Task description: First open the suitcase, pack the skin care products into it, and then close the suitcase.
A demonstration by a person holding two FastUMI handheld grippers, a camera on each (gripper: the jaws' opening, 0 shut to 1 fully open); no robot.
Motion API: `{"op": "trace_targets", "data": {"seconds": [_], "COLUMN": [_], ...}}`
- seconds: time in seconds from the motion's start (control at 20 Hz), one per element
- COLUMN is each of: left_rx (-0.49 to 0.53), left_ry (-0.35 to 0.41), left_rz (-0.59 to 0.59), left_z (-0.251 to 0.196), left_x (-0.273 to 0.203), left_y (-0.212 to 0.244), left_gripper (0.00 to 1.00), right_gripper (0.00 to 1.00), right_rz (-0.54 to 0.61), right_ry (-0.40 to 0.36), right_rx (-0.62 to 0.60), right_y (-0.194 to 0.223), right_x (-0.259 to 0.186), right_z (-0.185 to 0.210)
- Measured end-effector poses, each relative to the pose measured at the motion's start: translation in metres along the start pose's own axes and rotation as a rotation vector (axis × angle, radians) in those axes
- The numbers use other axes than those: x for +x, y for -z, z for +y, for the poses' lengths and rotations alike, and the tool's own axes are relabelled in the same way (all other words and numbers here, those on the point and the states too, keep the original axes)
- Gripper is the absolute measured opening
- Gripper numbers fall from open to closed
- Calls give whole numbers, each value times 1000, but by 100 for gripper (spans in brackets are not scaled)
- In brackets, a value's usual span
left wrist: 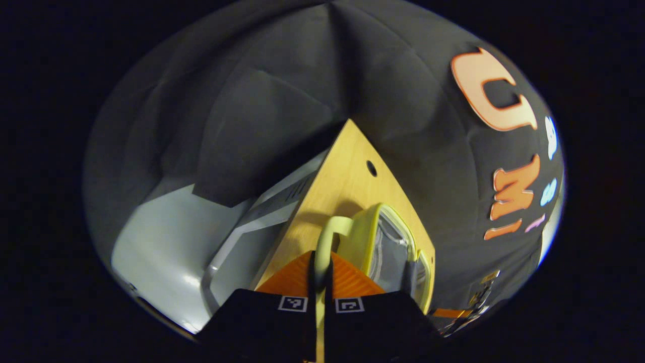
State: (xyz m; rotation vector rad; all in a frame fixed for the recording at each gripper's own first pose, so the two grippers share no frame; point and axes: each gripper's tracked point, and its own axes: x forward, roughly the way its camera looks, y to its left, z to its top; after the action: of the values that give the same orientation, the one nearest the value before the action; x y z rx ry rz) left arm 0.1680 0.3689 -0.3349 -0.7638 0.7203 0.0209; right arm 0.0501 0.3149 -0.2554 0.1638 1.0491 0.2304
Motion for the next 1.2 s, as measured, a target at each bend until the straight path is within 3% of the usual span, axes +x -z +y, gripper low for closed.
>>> {"op": "trace_targets", "data": {"seconds": [0.4,0.65,1.0,1.2], "left_rx": [400,598,729,754], "left_ry": [-182,-213,-279,-252], "left_rz": [-39,-77,-130,-150], "left_z": [-66,-138,-255,-328], "left_x": [-40,-70,-100,-101], "left_y": [-20,-24,11,52], "left_gripper": [5,6,5,5], "right_gripper": [96,96,96,96], "right_rz": [-42,-94,-143,-178], "right_ry": [-41,-77,-168,-209], "right_rx": [-4,-19,-48,-50], "right_y": [-12,-22,-32,-44], "right_x": [-9,-27,-57,-81], "right_z": [-4,-29,-87,-127]}}
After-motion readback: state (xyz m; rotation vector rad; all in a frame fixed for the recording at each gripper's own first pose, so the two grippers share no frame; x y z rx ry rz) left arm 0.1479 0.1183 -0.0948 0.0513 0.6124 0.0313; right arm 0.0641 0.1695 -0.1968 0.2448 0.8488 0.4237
